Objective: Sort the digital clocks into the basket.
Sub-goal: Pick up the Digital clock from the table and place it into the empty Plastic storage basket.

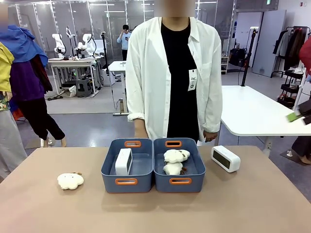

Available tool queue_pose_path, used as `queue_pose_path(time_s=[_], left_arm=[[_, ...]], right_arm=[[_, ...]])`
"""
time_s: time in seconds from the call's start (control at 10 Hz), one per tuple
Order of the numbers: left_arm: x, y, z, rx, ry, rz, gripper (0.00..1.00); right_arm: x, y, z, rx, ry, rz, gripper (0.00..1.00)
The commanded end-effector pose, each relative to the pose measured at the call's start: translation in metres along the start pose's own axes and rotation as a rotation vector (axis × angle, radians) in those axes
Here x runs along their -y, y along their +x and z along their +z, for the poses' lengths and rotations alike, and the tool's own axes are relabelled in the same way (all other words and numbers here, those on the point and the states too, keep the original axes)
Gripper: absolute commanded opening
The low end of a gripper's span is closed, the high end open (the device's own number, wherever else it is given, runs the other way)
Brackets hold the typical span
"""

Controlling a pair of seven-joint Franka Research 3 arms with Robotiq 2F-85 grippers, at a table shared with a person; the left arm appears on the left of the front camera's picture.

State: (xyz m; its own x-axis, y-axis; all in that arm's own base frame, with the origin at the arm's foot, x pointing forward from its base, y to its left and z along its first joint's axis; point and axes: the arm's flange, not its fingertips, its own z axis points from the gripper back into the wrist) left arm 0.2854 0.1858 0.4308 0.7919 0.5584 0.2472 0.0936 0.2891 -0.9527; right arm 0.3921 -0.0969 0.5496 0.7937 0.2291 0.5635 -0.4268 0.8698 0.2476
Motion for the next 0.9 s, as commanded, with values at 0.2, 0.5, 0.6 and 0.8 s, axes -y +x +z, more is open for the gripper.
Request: queue_pose_path(time_s=[0.2, 0.5, 0.6, 0.8], left_arm=[[0.002, 0.001, 0.003, -0.001, -0.015, -0.015, 1.00], [0.002, 0.001, 0.003, -0.001, -0.015, -0.015, 1.00], [0.002, 0.001, 0.003, -0.001, -0.015, -0.015, 1.00], [0.002, 0.001, 0.003, -0.001, -0.015, -0.015, 1.00]], right_arm=[[-0.017, 0.008, -0.078, -0.128, -0.033, 0.116, 1.00], [-0.025, 0.008, -0.084, -0.148, -0.018, 0.128, 1.00], [-0.025, 0.008, -0.084, -0.148, -0.018, 0.128, 1.00], [-0.025, 0.008, -0.084, -0.148, -0.018, 0.128, 1.00]])
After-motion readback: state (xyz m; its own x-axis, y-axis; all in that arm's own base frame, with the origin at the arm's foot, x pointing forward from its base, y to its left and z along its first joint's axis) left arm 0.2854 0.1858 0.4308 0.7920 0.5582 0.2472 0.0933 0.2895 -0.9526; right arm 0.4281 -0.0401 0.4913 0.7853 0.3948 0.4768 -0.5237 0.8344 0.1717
